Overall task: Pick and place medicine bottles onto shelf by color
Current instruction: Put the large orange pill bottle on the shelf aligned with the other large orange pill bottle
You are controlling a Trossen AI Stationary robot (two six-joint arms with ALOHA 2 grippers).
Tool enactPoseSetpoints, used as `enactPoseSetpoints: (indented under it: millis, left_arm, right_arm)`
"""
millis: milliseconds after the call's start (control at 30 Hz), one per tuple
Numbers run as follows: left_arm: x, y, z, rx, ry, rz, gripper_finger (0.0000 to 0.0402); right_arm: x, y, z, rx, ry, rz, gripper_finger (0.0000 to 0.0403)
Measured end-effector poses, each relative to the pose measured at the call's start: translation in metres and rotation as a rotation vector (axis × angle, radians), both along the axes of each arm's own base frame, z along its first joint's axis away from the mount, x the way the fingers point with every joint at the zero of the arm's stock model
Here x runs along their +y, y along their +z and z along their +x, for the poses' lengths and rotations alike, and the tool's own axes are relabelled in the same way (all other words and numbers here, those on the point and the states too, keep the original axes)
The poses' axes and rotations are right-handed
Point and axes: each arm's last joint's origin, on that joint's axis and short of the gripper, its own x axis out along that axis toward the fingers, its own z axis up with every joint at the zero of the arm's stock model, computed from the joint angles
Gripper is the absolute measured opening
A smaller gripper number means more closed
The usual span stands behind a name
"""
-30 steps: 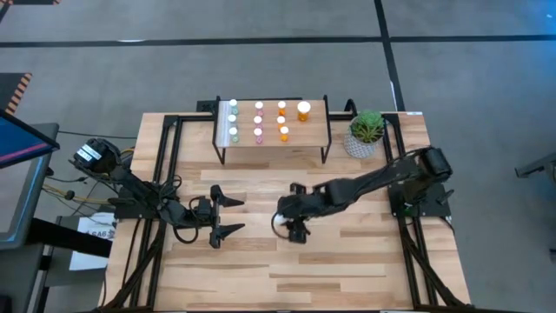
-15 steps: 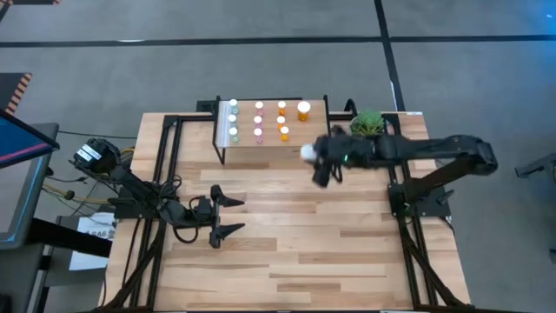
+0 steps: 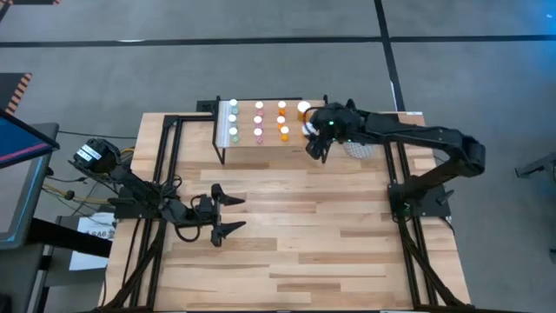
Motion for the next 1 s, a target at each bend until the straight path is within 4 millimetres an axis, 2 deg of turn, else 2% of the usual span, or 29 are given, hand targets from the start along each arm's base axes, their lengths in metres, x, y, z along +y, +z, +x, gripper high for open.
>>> enactPoseSetpoints:
  millis: [200,367,1000]
  left_arm:
    - [0.0,-0.001,0.0,0.011,-0.005,0.006,0.0322]
    - [0.0,-0.003,0.0,0.022,-0.007,0.011,0.0322]
    - [0.0,-0.003,0.0,0.027,0.0,0.015,0.0322]
  right_arm:
    - [-0.011,-0.022,0.017,0.044,0.0,0.018,0.0219]
    - [-0.017,-0.028,0.023,0.042,-0.011,0.016,0.0219]
    - [-0.025,-0.028,0.018,0.049,-0.037,0.017,0.0219]
